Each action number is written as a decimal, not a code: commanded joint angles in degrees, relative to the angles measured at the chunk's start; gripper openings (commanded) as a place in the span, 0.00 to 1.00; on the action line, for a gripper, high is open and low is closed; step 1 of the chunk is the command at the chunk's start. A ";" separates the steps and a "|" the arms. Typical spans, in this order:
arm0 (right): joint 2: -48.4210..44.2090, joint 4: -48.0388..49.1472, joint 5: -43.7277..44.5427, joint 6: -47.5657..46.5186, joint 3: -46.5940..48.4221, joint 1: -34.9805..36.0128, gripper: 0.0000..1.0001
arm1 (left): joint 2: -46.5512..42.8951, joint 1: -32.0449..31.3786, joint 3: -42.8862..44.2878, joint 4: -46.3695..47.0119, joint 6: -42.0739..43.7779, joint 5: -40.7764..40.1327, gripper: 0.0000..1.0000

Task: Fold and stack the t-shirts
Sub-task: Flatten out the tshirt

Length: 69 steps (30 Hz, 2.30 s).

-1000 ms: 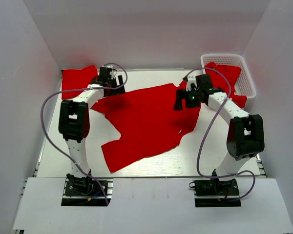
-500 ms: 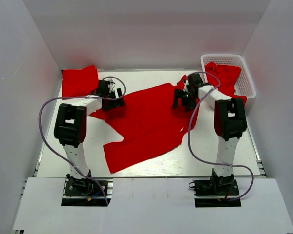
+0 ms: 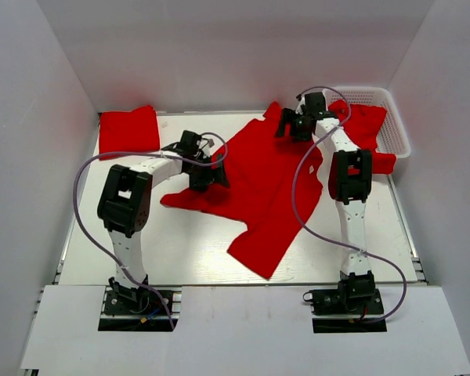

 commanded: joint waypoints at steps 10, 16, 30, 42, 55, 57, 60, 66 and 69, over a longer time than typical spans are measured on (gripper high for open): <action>-4.06 21.43 -1.41 -8.74 4.64 0.54 0.90 | 1.71 3.00 23.08 -23.97 1.57 -19.43 1.00; -17.77 11.33 -2.29 -18.33 -3.97 2.56 0.90 | -0.73 12.30 12.84 -26.39 -8.01 -24.75 1.00; -48.81 6.66 1.92 -17.36 -42.12 7.22 0.90 | -24.31 17.07 -14.53 -20.91 -15.84 -31.16 1.00; -59.88 9.65 -1.15 -11.92 -56.36 7.57 0.90 | -25.64 17.68 -23.93 -6.52 -16.46 -27.48 0.87; -70.33 2.98 7.82 -7.79 -68.93 11.35 0.90 | -25.18 16.89 -32.71 0.52 -14.09 -20.35 0.00; -71.30 1.40 7.91 -7.00 -71.47 13.36 0.90 | -27.02 16.89 -34.21 2.54 -13.48 -18.95 0.00; -71.31 -1.85 6.42 -6.38 -74.02 17.05 0.90 | -32.03 16.37 -36.06 5.62 -12.68 -18.41 0.00; -70.43 -3.18 7.91 -3.40 -78.33 30.24 0.90 | -35.82 16.37 -36.68 6.85 -11.01 -20.35 0.00; -70.08 -4.50 11.67 -0.58 -80.26 38.05 0.90 | -35.82 16.37 -36.68 8.17 -11.01 -21.48 0.00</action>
